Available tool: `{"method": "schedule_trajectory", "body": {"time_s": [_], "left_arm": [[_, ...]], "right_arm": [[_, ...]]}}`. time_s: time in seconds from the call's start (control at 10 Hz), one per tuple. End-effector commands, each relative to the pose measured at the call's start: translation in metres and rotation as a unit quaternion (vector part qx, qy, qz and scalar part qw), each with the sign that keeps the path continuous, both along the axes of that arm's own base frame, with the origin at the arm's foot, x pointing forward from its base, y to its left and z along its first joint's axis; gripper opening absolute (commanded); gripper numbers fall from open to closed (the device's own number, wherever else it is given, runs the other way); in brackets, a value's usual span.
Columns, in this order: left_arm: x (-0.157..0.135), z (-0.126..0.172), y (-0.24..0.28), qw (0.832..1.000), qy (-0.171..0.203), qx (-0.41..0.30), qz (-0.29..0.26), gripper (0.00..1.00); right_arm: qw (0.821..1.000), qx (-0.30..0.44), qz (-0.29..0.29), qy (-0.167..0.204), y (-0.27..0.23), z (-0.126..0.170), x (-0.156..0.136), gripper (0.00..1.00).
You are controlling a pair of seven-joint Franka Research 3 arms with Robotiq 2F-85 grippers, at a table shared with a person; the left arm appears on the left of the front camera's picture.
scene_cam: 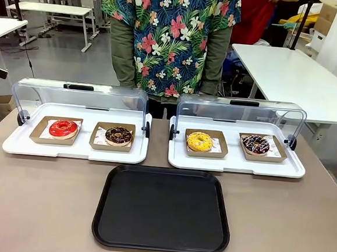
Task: Move the second donut from the left to the tray.
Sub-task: Pick up the Paper togo box containing the Donut indicated by the person and place it on the Handle tray.
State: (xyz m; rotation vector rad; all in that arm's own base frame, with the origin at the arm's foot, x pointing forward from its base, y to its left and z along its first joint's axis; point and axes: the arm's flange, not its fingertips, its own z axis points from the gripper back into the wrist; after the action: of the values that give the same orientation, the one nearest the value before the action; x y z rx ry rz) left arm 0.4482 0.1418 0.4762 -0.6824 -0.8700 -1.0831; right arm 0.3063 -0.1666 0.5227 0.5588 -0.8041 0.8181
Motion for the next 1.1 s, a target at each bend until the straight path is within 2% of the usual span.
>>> {"method": "schedule_trajectory", "body": {"time_s": [0.0, 1.0], "left_arm": [[-0.0005, 0.0004, -0.0006, 1.0, 0.0, -0.002, -0.003, 1.0], [-0.0005, 0.0004, -0.0006, 1.0, 0.0, -0.002, -0.003, 1.0]], "right_arm": [[1.0, 0.008, 0.007, -0.014, -0.0009, 0.0013, 0.0022, 1.0], [1.0, 0.008, 0.007, -0.014, -0.0009, 0.0013, 0.0022, 1.0]]}}
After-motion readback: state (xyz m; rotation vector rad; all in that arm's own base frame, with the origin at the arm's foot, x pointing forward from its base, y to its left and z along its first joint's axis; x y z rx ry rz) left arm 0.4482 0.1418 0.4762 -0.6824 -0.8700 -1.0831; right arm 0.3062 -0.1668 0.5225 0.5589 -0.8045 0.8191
